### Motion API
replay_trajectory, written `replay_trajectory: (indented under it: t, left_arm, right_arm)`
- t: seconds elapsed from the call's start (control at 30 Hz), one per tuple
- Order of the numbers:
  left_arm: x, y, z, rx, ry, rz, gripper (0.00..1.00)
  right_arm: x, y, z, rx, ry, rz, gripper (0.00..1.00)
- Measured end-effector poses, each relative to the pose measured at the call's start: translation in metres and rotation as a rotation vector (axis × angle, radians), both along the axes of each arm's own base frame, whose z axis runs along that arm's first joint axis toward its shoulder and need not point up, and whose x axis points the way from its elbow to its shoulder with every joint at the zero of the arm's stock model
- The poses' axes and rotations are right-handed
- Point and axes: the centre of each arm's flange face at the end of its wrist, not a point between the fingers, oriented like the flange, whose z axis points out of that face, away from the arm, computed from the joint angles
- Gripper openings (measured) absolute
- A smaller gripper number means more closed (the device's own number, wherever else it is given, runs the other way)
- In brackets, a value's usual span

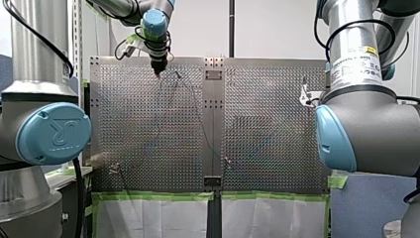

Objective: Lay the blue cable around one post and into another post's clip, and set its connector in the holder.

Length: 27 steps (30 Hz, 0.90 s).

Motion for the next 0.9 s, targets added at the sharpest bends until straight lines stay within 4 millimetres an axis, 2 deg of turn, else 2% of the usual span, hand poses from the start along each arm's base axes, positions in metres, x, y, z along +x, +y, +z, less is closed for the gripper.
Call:
replay_trajectory:
  t: [0.23, 0.43, 0.9]
  left_arm:
    - [0.001, -0.004, -0.001, -0.033, -0.026, -0.009, 0.98]
    - [-0.005, -0.011, -0.012, -0.079, -0.048, -0.060, 0.98]
    - [-0.020, -0.032, -0.056, -0.217, -0.035, -0.171, 0.98]
  right_arm:
    - [0.000, 0.000, 0.000, 0.001, 0.000, 0.000, 1.00]
    - [0.000, 0.000, 0.000, 0.000, 0.000, 0.000, 1.00]
    - [0.000, 0.000, 0.000, -0.002, 0.000, 0.000, 1.00]
